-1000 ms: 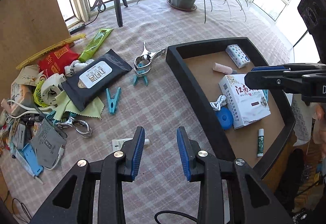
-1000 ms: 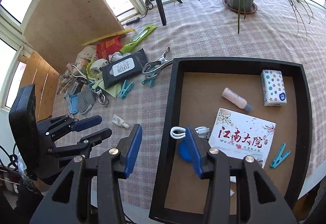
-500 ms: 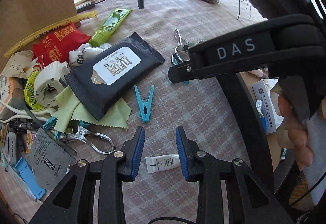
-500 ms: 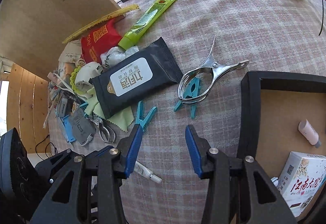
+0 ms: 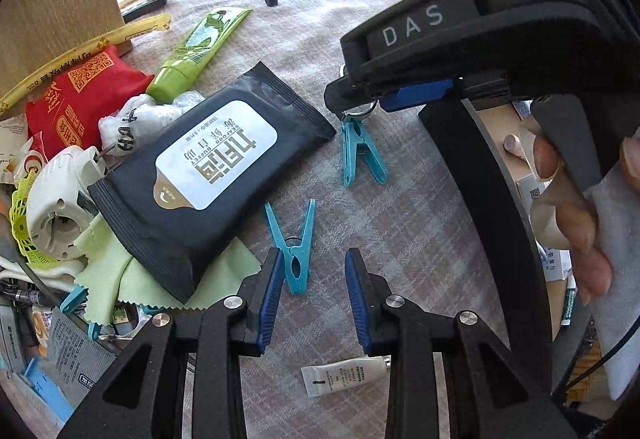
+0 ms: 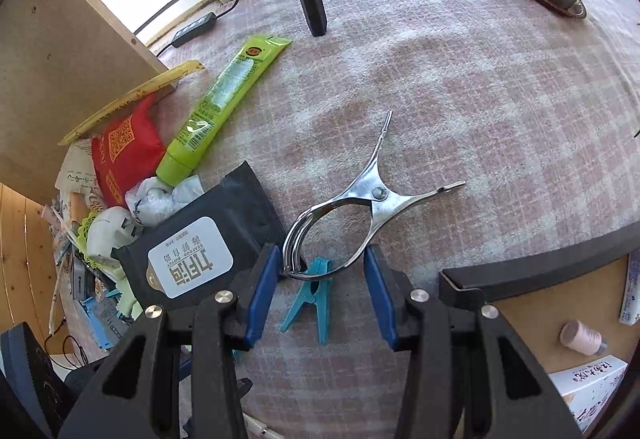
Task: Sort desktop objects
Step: 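Grasp a teal clothespin with the left tool while the right tool grasps another, then release both teal clothespins into the black tray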
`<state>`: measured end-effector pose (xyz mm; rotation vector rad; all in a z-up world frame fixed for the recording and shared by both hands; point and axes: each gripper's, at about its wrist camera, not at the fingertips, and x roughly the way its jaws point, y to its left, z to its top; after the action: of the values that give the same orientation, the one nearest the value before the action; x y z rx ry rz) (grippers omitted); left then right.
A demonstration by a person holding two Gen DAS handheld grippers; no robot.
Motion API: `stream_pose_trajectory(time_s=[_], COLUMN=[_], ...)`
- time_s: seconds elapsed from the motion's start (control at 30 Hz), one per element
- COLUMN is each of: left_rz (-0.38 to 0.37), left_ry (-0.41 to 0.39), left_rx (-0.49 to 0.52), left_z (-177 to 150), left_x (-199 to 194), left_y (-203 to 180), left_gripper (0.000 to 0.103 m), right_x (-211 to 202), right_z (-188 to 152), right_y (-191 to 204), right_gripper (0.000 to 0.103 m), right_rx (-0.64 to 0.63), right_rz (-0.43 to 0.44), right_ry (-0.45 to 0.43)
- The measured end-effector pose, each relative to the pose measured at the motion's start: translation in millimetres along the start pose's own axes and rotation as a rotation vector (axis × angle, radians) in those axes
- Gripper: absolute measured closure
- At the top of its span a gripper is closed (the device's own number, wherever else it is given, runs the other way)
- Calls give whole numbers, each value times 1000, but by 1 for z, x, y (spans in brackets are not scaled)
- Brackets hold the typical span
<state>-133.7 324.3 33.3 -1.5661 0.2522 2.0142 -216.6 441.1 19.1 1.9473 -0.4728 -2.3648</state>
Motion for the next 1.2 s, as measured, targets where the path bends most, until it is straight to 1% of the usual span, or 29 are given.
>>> stream_pose_trajectory(time_s=[0.07, 0.23, 0.3, 0.37, 0.4, 0.43, 0.5, 0.67, 0.8, 0.9, 1.07, 1.1, 1.13, 1.2], left_rz=[6, 15, 23, 33, 35, 28, 16, 1, -17, -22, -70, -83, -96, -122], left_ry=[3, 10, 2, -3, -4, -6, -9, -11, -31, -59, -92, -95, -97, -98], left_rx=[3, 0, 6, 6, 1, -6, -19, -36, -38, -13, 66, 90, 117, 166], left_z=[1, -1, -4, -7, -8, -9, -12, -24, -32, -37, -47, -48, -28, -23], left_x=[3, 12, 13, 13, 13, 12, 11, 4, -14, -31, -54, -57, -59, -62], left_y=[-1, -3, -5, -5, -5, -4, -3, -8, -16, -28, -64, -76, -79, -104], left_gripper=[74, 75, 80, 83, 86, 86, 86, 86, 86, 86, 86, 86, 86, 86], right_x=[1, 11, 15, 15, 16, 16, 15, 10, -10, -33, -77, -88, -95, -108], right_z=[-8, -16, -15, -17, -18, -21, -25, -37, -54, -67, -80, -88, -90, -87], right_y=[2, 10, 10, 14, 16, 16, 14, 1, -4, -9, -33, -48, -56, -71], right_gripper=[60, 60, 61, 65, 69, 76, 82, 82, 82, 82, 82, 82, 82, 82], right_rx=[-11, -37, -30, -61, -80, -93, -108, -83, -77, -80, -52, -40, -28, -2], right_rz=[11, -23, -23, -49, -66, -79, -81, -20, 44, 77, 89, 83, 71, 45], right_ry=[18, 49, 49, 37, 37, 35, 36, 61, 46, 19, -53, -69, -84, -115])
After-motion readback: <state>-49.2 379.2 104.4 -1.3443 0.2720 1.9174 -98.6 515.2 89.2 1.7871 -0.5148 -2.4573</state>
